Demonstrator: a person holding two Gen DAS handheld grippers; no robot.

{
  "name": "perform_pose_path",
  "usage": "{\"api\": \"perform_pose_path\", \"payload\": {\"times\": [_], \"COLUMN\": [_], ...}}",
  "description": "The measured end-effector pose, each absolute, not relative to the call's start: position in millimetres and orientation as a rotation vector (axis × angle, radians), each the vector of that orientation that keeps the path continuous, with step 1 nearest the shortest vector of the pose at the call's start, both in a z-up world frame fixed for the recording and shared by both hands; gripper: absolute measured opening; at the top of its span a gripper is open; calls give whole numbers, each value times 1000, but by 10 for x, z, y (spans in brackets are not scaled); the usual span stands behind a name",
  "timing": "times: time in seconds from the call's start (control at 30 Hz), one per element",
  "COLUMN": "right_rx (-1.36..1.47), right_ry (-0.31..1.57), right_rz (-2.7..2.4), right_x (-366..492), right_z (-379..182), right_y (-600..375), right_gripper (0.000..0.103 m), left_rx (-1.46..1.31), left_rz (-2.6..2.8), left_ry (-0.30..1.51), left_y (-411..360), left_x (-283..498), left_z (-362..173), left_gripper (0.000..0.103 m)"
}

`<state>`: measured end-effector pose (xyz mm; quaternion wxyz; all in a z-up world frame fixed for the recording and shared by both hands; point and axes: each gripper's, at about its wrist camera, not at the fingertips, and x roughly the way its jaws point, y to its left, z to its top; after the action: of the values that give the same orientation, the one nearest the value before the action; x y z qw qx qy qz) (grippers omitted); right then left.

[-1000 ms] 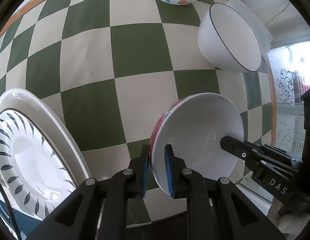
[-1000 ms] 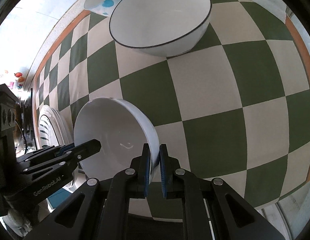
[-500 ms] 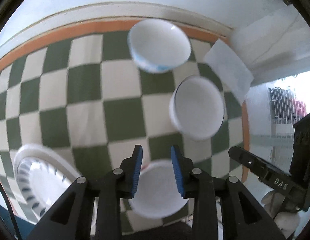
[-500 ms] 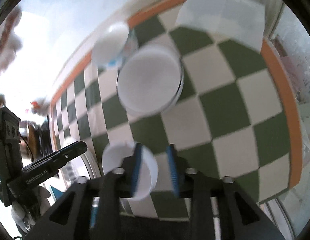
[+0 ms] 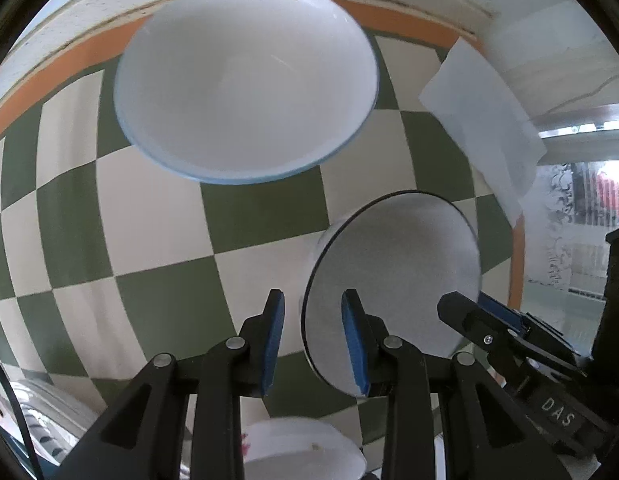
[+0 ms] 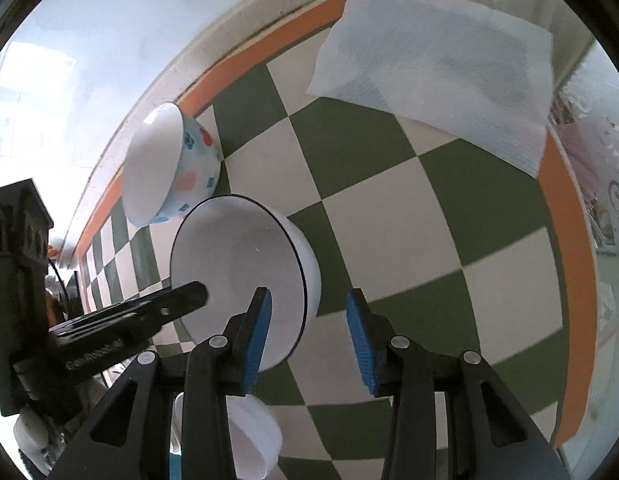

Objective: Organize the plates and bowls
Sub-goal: 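Carry the red-flower bowl with both grippers toward the plain white bowl, then nest the held bowl against the plain white bowl and grip both rims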

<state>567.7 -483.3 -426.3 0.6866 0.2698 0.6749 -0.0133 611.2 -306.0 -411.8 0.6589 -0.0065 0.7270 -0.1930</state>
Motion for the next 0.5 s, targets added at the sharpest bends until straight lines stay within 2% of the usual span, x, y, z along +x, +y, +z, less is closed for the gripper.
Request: {"api": "perform_pose_path", "payload": {"times": [0.03,0.07,0.1,0.17,0.27,0.5], "right_rx": [599,594,589,571,548,511], "right_ry": [1519,1524,1526,1529,1521,1523], "right_rz": [-25,-22,-21,-29,-37,-29], "right_x": [5701,5722,5735,5757,5777,5760], "right_z": [-4297,-4323,-4345,-4377,-4382,-4352], "right_y": [-4820,-4806,-4792,-4768,-4745,-4681], "right_gripper": [40,34,22,15,10,10], "left_rx": [-18,-13,0,8,5,17], "left_rz": [-448,-452,-447,-448,-450,-447], "left_ry": [1636,1629,1620,1613,1612,1574], "left_y": [-3065,-3072,-3075,-3073,-3041,-3072], "left_x": [6102,6094,6086,6071,6059,6020], "left_z": [-4128,-4128,-4123,-4118,-4113,-4000], "left_gripper": [21,18,17,17,17,17]}}
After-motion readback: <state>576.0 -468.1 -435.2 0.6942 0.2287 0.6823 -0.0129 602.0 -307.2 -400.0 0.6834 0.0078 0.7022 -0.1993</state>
